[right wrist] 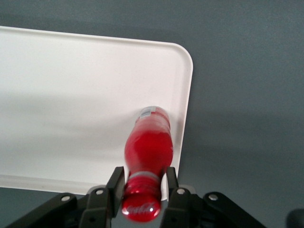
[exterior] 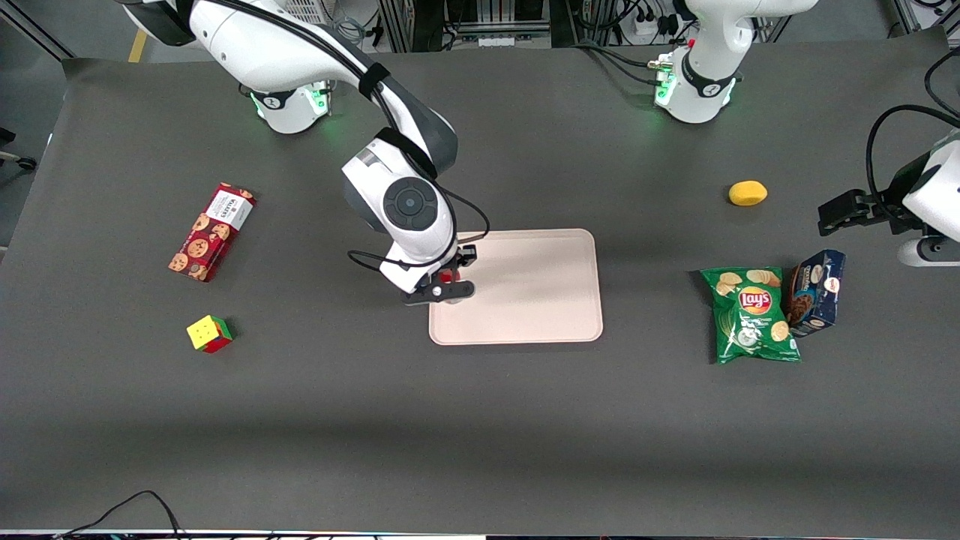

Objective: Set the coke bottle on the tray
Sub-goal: 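Lower the bottle onto the tray and open the right gripper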

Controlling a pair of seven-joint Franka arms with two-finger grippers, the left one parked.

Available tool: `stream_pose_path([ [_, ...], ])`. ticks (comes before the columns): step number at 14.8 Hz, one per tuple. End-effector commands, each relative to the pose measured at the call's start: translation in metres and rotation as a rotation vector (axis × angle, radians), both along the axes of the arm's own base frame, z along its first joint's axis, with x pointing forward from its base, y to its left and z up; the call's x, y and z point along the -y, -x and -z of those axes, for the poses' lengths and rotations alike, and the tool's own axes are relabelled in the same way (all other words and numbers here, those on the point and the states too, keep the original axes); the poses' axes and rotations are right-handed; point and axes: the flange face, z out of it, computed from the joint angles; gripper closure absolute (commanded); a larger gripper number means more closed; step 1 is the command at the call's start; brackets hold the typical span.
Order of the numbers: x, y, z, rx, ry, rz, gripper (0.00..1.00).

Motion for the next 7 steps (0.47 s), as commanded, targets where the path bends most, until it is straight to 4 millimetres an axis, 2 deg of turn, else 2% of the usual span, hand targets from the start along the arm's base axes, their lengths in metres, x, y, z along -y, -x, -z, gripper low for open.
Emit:
stream_pose_path([
  [1, -0.0069, -0.0049, 0.0053, 0.019, 0.005, 0.023, 0.35],
  [2, -0.0063, -0.0054, 0.0054, 0.018, 0.005, 0.024, 0.12],
  [3, -0.0055, -0.0058, 0.0057, 0.017, 0.007, 0.026, 0.00],
  [7, -0.0056, -0.0059, 0.0056, 0.018, 0.006, 0.026, 0.00],
])
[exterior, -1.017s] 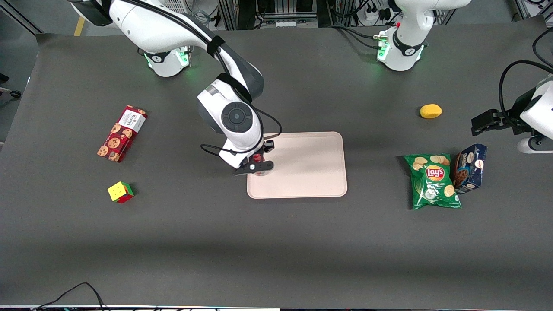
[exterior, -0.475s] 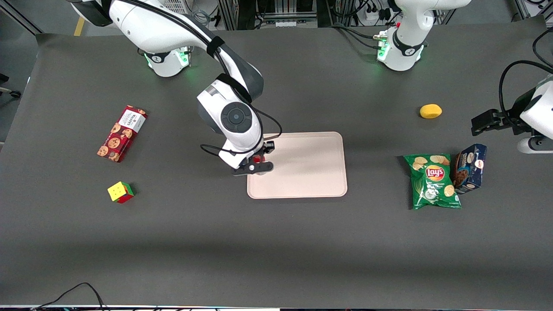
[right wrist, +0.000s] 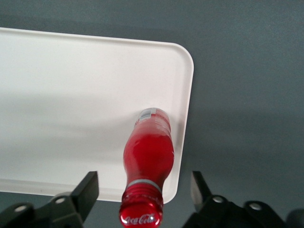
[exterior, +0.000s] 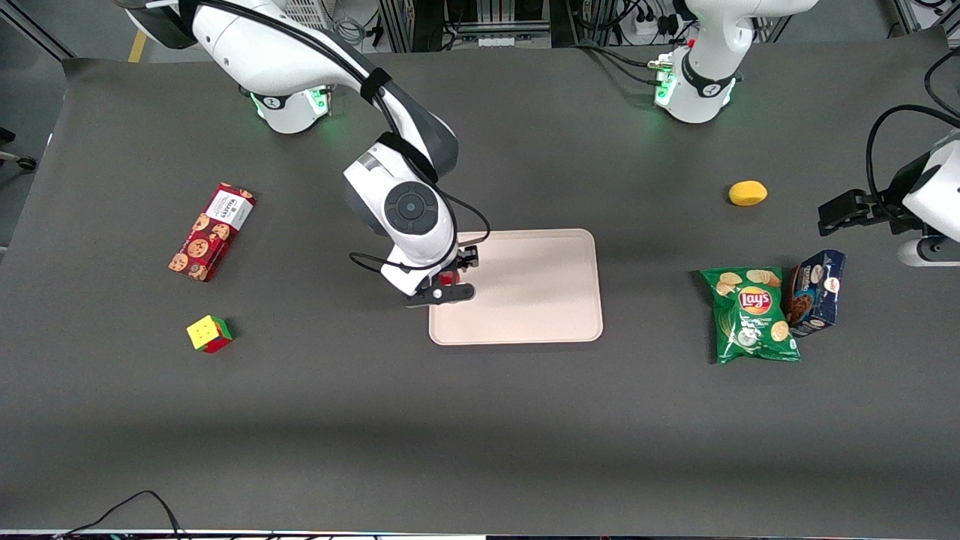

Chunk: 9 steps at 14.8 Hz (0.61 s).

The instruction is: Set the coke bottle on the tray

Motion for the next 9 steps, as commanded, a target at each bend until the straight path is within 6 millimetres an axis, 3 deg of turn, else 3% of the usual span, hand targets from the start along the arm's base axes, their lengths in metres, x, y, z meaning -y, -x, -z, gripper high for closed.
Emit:
stream_pose_path([
  [1, -0.006, -0.004, -0.002, 0.019, 0.007, 0.018, 0.00],
  [7, -0.005, -0.005, -0.006, 0.025, 0.004, 0.019, 0.00],
  [9, -0.004, -0.008, -0.036, 0.065, -0.016, 0.003, 0.00],
])
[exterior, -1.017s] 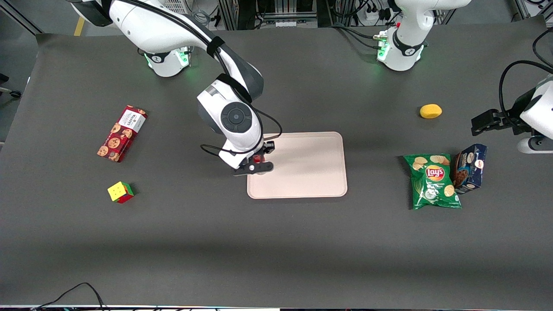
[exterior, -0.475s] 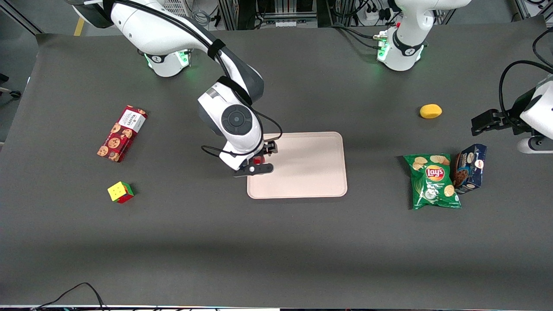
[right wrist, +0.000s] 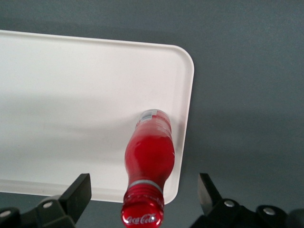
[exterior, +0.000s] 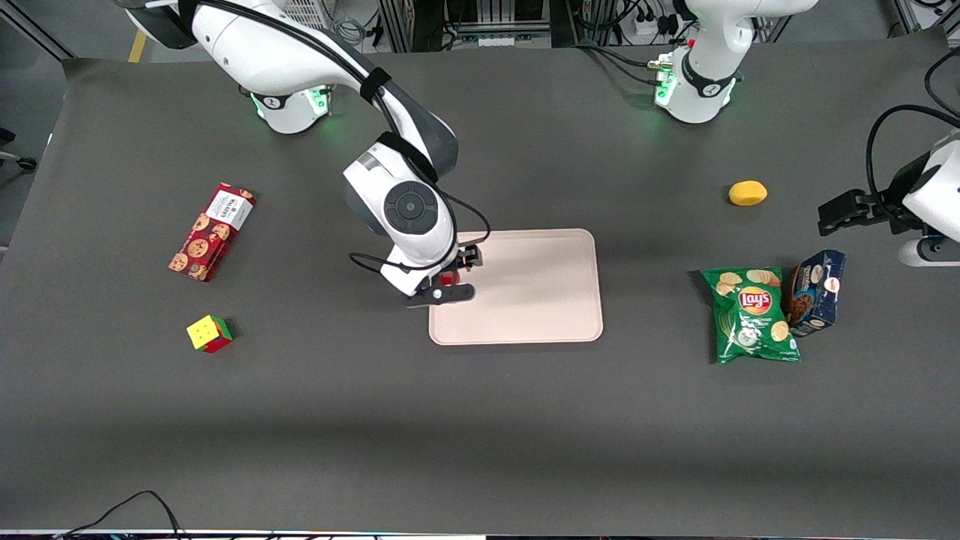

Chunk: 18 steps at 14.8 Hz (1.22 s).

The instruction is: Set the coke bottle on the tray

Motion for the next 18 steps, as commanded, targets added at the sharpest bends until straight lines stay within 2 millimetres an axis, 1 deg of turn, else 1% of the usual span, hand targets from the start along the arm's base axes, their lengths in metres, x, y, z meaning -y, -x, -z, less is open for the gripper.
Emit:
stream_pose_path([
  [1, -0.003, -0.007, -0.062, 0.094, -0.023, -0.017, 0.00],
  [2, 0.004, -0.005, -0.087, 0.105, -0.017, -0.074, 0.00],
  [4, 0.028, -0.002, -0.146, 0.115, -0.006, -0.207, 0.00],
  [7, 0.068, 0.013, -0.231, 0.162, 0.021, -0.187, 0.00],
  [9, 0.105, 0.025, -0.273, 0.147, 0.056, -0.140, 0.00],
  [10, 0.123, 0.037, -0.290, 0.124, 0.081, -0.111, 0.00],
  [11, 0.138, 0.044, -0.305, 0.116, 0.096, -0.090, 0.00],
  [12, 0.156, 0.047, -0.314, 0.112, 0.104, -0.071, 0.00],
  [14, 0.193, 0.049, -0.320, 0.116, 0.116, -0.014, 0.00],
  [17, 0.255, 0.029, -0.320, 0.103, 0.119, 0.105, 0.00],
  [18, 0.270, 0.023, -0.317, 0.097, 0.122, 0.132, 0.00],
])
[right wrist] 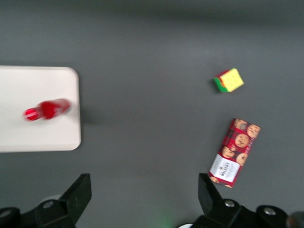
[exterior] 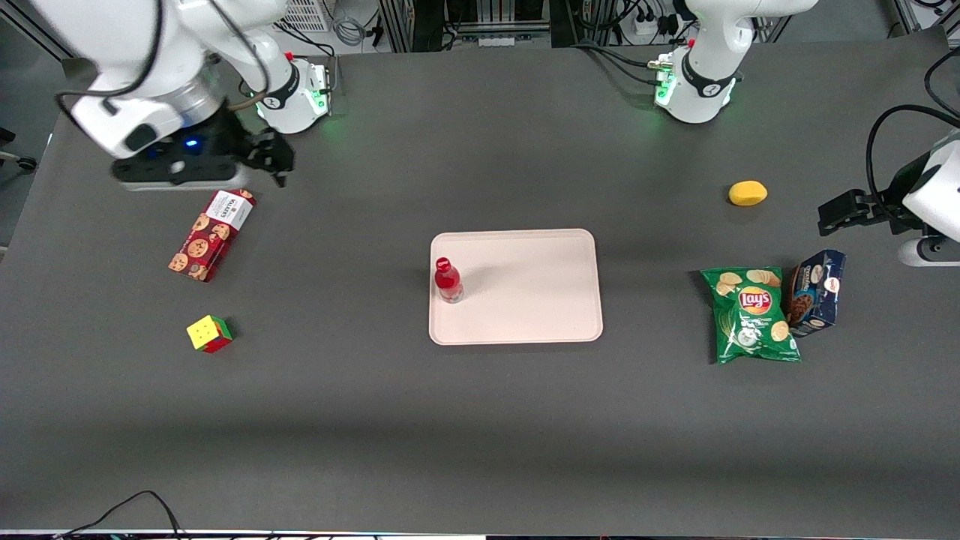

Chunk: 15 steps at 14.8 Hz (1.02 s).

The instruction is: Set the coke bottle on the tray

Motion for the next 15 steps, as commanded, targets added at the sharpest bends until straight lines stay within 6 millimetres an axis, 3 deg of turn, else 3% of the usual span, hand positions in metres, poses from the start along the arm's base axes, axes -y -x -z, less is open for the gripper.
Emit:
stream_pose_path([
  [1, 0.062, -0.016, 0.010, -0.018, -0.004, 0.096, 0.00],
  [5, 0.153, -0.032, 0.010, -0.048, -0.106, 0.147, 0.00],
  [7, 0.187, -0.037, 0.016, -0.045, -0.109, 0.188, 0.00],
  [10, 0.213, -0.038, 0.018, -0.042, -0.058, 0.216, 0.00],
  [15, 0.224, -0.040, 0.014, -0.038, -0.055, 0.242, 0.00],
])
